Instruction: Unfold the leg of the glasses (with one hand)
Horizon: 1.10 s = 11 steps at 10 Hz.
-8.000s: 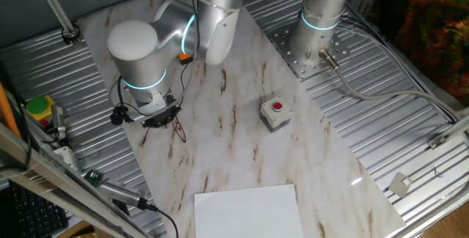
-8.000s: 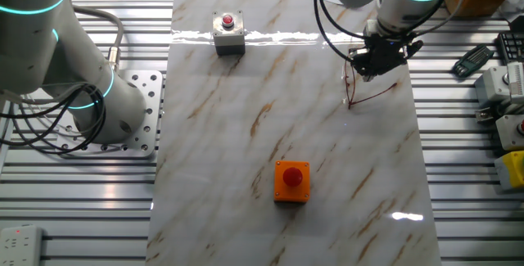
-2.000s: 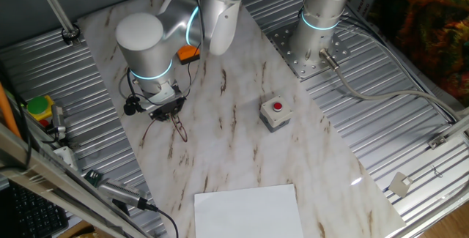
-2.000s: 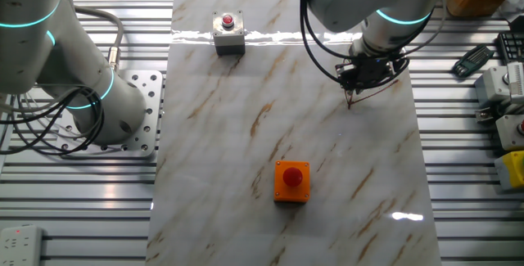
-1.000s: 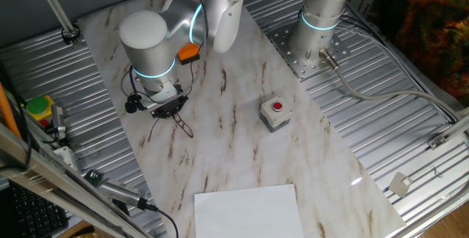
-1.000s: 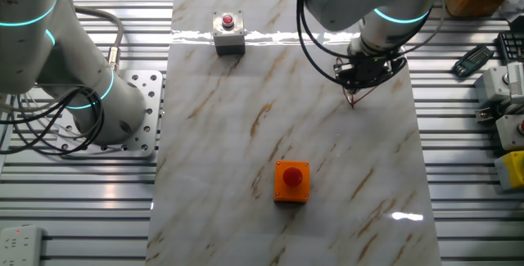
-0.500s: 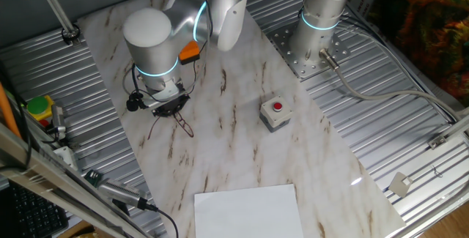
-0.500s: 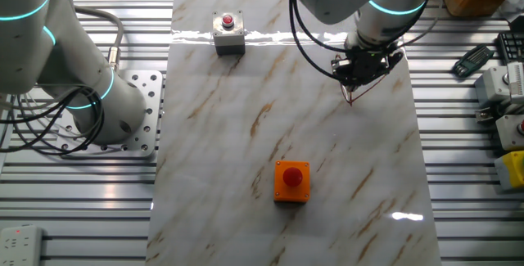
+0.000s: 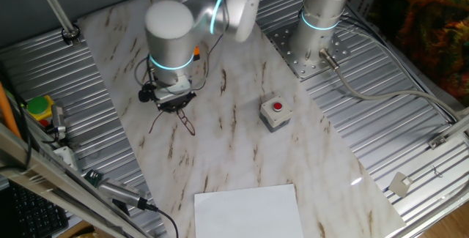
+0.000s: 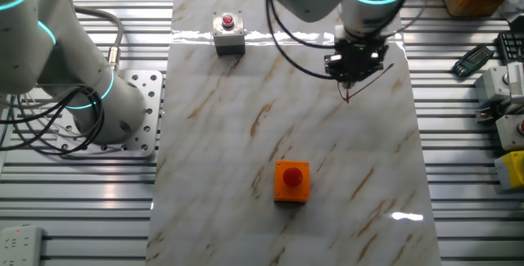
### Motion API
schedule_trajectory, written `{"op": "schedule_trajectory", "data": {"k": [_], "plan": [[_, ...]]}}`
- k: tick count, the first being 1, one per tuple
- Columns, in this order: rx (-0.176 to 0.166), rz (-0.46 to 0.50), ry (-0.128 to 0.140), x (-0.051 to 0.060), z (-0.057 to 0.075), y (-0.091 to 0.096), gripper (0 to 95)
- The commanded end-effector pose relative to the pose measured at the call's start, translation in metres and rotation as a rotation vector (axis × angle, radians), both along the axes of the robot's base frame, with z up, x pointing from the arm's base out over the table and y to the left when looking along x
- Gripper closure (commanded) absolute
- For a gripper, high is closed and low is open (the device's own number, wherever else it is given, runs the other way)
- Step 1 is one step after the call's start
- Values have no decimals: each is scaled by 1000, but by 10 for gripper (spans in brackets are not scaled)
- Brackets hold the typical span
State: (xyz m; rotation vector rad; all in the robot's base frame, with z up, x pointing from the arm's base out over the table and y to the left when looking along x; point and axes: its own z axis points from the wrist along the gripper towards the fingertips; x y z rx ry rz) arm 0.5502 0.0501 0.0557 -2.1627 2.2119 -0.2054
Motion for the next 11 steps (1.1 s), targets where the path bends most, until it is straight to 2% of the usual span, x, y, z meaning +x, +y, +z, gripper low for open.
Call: {"op": "schedule_trajectory", "data": {"k": [1, 6, 11], "plan": [[-17, -25, -62, -5, 2, -4, 950], [-26, -56, -84, -4, -1, -5, 950], [-19, -67, -86, -3, -1, -5, 950]]}}
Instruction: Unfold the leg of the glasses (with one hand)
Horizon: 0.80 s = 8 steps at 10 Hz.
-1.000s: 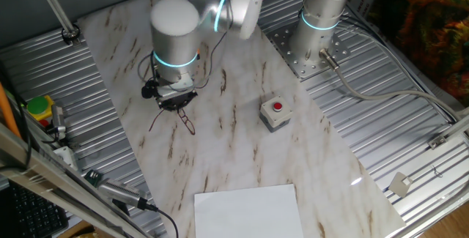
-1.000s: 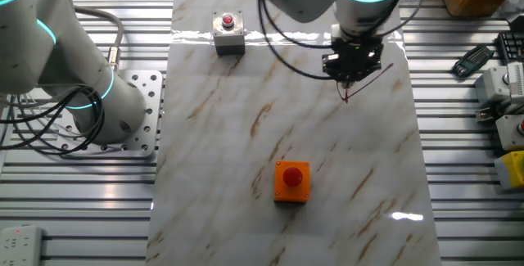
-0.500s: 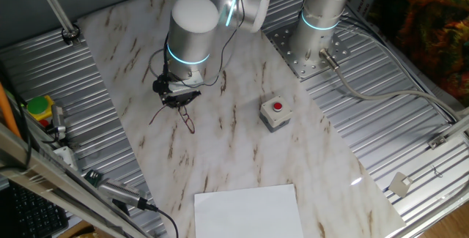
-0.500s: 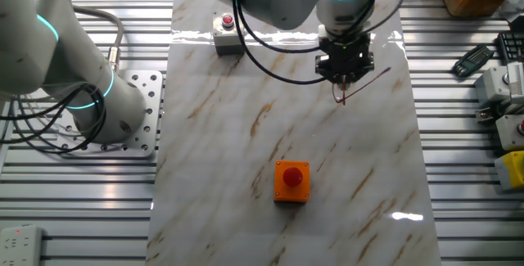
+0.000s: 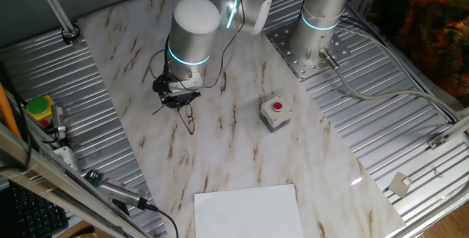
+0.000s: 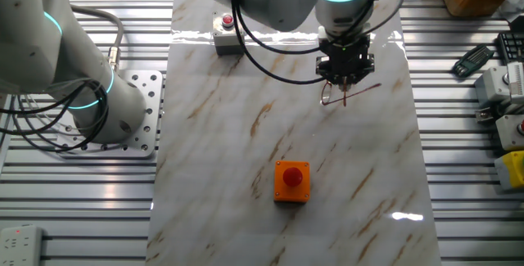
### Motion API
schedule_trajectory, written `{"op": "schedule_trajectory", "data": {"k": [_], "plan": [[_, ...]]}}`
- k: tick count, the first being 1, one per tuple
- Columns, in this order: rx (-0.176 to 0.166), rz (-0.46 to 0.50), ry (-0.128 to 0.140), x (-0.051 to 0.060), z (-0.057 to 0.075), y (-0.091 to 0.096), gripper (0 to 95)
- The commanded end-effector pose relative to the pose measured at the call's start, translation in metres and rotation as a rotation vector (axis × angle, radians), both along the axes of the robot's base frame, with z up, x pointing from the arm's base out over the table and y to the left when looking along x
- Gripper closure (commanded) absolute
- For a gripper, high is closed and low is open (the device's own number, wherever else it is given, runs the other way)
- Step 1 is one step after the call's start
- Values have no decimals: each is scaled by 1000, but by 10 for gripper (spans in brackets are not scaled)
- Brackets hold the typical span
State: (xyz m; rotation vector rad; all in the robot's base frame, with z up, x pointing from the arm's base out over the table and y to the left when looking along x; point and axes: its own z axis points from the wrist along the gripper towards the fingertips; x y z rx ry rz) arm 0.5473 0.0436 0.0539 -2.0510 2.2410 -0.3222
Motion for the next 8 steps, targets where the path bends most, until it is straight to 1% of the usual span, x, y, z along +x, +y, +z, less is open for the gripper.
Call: {"op": "schedule_trajectory", "data": {"k": [1, 2, 4, 8], "plan": [[0, 3, -6, 0, 0, 1, 950], [-5, 8, -22, 0, 0, 1, 950], [-21, 26, -36, 0, 1, 2, 950], [-33, 46, -44, 0, 4, 3, 950]]}}
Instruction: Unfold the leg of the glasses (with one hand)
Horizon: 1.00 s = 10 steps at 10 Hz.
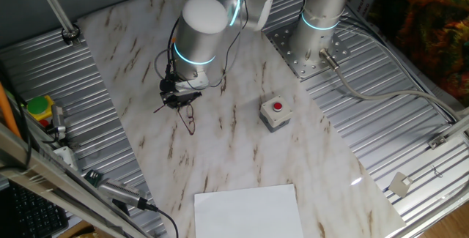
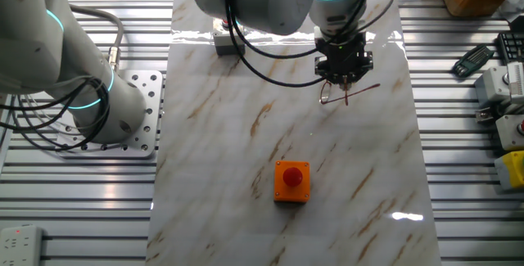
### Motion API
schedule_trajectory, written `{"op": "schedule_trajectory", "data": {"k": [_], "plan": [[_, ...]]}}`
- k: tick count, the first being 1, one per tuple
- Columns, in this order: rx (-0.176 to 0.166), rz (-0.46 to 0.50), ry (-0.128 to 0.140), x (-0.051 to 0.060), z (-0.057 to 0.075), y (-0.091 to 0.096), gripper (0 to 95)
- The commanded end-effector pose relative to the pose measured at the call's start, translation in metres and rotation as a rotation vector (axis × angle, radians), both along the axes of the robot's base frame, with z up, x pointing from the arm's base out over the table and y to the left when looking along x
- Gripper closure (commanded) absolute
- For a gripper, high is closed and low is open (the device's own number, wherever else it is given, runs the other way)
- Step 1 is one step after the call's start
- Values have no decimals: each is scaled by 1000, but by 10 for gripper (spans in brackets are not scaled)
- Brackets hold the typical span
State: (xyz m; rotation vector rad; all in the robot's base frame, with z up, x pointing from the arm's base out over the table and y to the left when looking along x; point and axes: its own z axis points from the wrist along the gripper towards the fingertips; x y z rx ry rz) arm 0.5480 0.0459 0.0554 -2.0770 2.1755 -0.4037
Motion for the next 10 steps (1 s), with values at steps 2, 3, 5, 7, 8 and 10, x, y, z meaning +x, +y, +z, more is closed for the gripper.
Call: {"op": "schedule_trajectory", "data": {"k": [2, 3, 5, 7, 8, 10], "plan": [[-13, 23, 12, 3, 8, 2, 950], [-20, 29, 15, 5, 11, 3, 950], [-36, 40, 20, 10, 20, 7, 950], [-45, 45, 21, 12, 21, 8, 950], [-55, 58, 22, 12, 21, 8, 950], [-68, 77, 26, 13, 22, 8, 950]]}}
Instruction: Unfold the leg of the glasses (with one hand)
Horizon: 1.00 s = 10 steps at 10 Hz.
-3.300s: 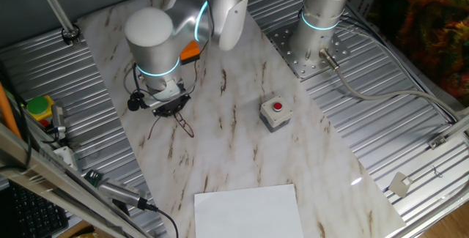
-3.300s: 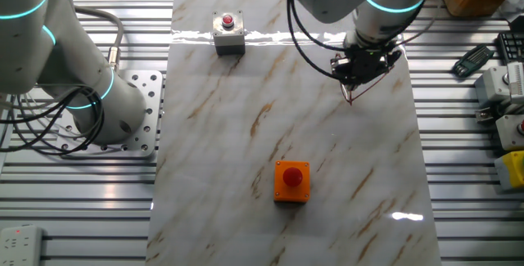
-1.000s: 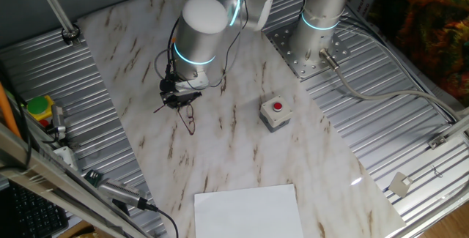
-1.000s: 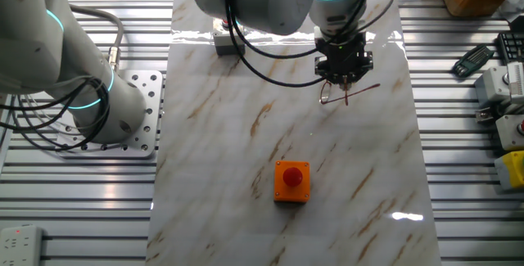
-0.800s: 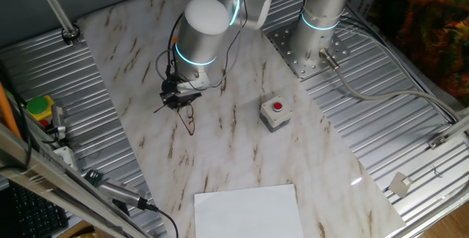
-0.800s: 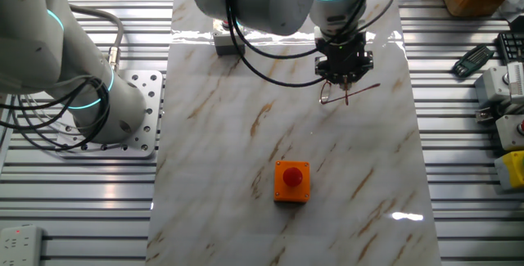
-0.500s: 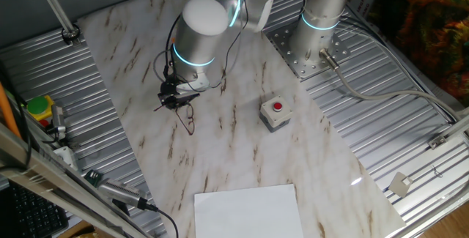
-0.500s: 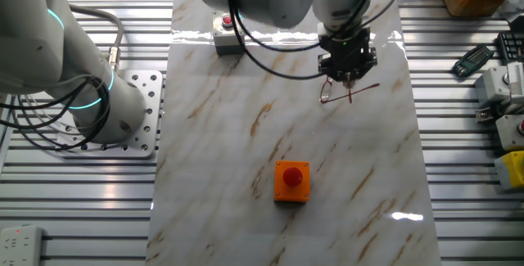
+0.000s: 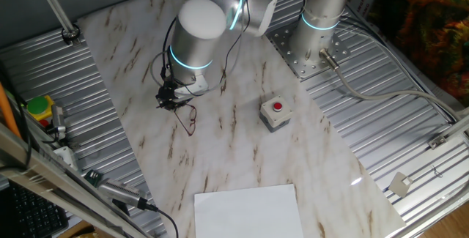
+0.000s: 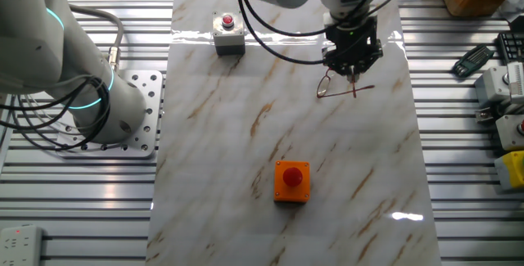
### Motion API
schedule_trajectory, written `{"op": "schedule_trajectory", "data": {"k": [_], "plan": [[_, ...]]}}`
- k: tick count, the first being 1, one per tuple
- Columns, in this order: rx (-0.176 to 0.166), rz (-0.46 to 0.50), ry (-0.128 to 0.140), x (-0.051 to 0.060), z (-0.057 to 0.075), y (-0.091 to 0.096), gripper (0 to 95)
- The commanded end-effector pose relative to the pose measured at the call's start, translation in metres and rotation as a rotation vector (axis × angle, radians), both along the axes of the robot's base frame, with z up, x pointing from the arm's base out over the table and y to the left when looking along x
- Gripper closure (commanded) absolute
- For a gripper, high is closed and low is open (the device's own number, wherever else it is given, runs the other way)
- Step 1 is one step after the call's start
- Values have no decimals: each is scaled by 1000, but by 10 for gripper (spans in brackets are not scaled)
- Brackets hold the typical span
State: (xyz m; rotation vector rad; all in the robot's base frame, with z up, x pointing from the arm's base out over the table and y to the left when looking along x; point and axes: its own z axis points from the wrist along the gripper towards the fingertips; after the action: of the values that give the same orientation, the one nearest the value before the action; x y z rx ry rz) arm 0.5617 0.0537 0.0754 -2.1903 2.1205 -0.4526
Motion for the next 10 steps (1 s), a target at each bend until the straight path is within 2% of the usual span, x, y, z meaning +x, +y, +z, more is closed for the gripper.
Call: {"op": "schedule_trajectory", "data": {"k": [1, 6, 8, 10], "plan": [[-13, 18, 10, 0, 2, 0, 950], [-26, 34, 18, 4, 6, 1, 950], [-59, 54, 29, 8, 12, 3, 950], [-70, 61, 38, 12, 16, 6, 950]]}}
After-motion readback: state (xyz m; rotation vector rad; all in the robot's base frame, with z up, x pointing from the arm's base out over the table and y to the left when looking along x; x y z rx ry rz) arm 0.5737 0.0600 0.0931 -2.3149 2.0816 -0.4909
